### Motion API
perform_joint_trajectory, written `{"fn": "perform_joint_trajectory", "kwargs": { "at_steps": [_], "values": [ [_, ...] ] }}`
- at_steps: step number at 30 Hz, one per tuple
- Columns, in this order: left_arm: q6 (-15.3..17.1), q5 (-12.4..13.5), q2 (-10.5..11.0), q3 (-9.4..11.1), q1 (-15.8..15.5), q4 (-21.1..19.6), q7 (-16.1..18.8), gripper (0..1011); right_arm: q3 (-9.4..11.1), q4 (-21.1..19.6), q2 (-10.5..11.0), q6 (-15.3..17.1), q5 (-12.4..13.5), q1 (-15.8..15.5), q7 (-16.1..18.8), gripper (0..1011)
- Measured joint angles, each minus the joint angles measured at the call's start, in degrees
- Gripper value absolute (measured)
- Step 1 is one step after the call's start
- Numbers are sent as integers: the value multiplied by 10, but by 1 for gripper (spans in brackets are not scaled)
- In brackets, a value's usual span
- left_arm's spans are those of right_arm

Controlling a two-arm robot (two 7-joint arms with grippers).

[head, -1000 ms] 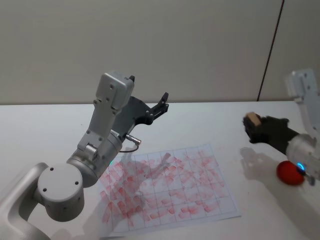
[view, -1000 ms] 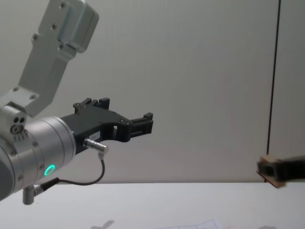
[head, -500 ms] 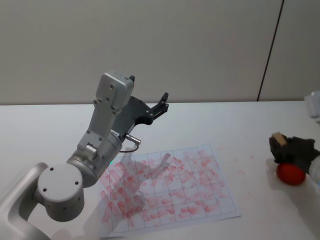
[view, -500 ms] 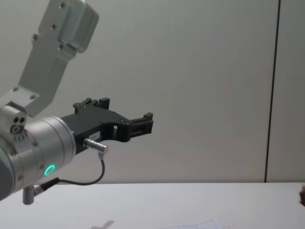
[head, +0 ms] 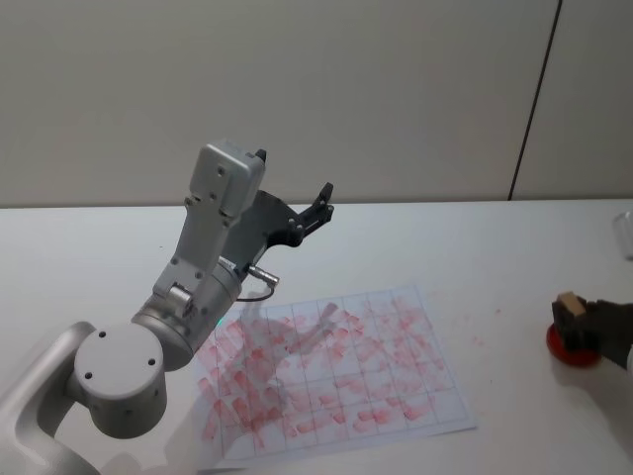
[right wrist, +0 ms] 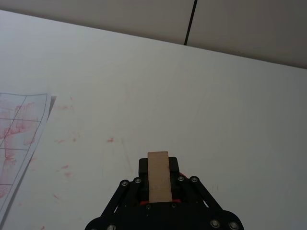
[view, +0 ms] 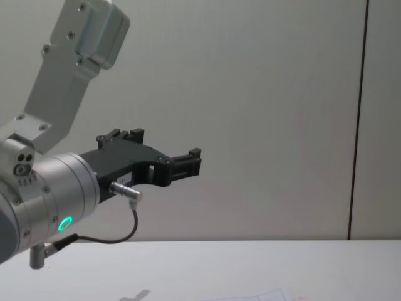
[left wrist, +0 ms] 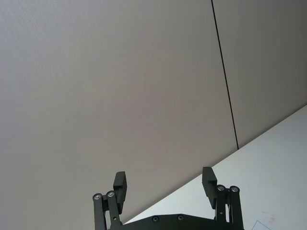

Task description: Use the one hand to pick up the stamp and affix it onto the A4 paper.

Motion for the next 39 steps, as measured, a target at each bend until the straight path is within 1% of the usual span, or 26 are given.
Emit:
{"fn": "perform_joint_trajectory", "kwargs": {
  "at_steps": [5, 6, 8, 9, 11, 12, 14, 16, 17, 18, 20, 21, 22, 23, 25, 26, 27, 28, 29, 30, 31, 32, 35, 39],
  "values": [
    [0, 0, 0, 0, 0, 0, 0, 1001, 1, 8, 2, 1, -1, -2, 6, 229],
    [0, 0, 0, 0, 0, 0, 0, 1001, 1, 10, 2, 1, -1, -2, 7, 275],
    [0, 0, 0, 0, 0, 0, 0, 1001, 1, 12, 2, 0, -1, -3, 9, 306],
    [0, 0, 0, 0, 0, 0, 0, 1001, 2, 13, 2, -2, -1, -4, 10, 373],
    [0, 0, 0, 0, 0, 0, 0, 1001, 2, 14, 3, -5, -1, -4, 11, 417],
    [0, 0, 0, 0, 0, 0, 0, 1001, 2, 15, 3, -8, -1, -5, 12, 479],
    [0, 0, 0, 0, 0, 0, 0, 1001, 3, 15, 4, -12, -1, -6, 12, 510],
    [0, 0, 0, 0, 0, 0, 0, 1001, 4, 15, 4, -19, -2, -7, 13, 595],
    [0, 0, 0, 0, 0, 0, 0, 1001, 4, 15, 5, -21, -2, -8, 13, 595],
    [0, 0, 0, 0, 0, 0, 0, 1001, 5, 12, 6, -27, -3, -9, 13, 681],
    [0, 0, 0, 0, 0, 0, 0, 1001, 5, 10, 6, -33, -4, -10, 13, 681],
    [0, 0, 0, 0, 0, 0, 0, 1001, 6, 6, 7, -40, -5, -12, 12, 738],
    [0, 0, 0, 0, 0, 0, 0, 1001, 6, 6, 7, -40, -5, -12, 12, 775],
    [0, 0, 0, 0, 0, 0, 0, 1002, 7, 3, 8, -47, -6, -14, 11, 811],
    [0, 0, 0, 0, 0, 0, 0, 1001, 8, 0, 10, -54, -7, -15, 11, 843],
    [0, 0, 0, 0, 0, 0, 0, 1001, 9, -4, 11, -63, -8, -17, 10, 865],
    [0, 0, 0, 0, 0, 0, 0, 1001, 10, -6, 12, -68, -9, -18, 9, 917],
    [0, 0, 0, 0, 0, 0, 0, 1002, 11, -8, 13, -71, -9, -19, 9, 933],
    [0, 0, 0, 0, 0, 0, 0, 1001, 12, -12, 15, -81, -11, -21, 9, 948],
    [0, 0, 0, 0, 0, 0, 0, 1001, 13, -14, 15, -86, -11, -22, 8, 994],
    [0, 0, 0, 0, 0, 0, 0, 1001, 14, -16, 16, -90, -11, -23, 8, 1000],
    [0, 0, 0, 0, 0, 0, 0, 1002, 15, -20, 18, -101, -12, -25, 8, 1001],
    [0, 0, 0, 0, 0, 0, 0, 1001, 18, -25, 21, -116, -13, -28, 8, 1001],
    [0, 0, 0, 0, 0, 0, 0, 1001, 25, -36, 28, -150, -14, -34, 8, 1001]
  ]
}}
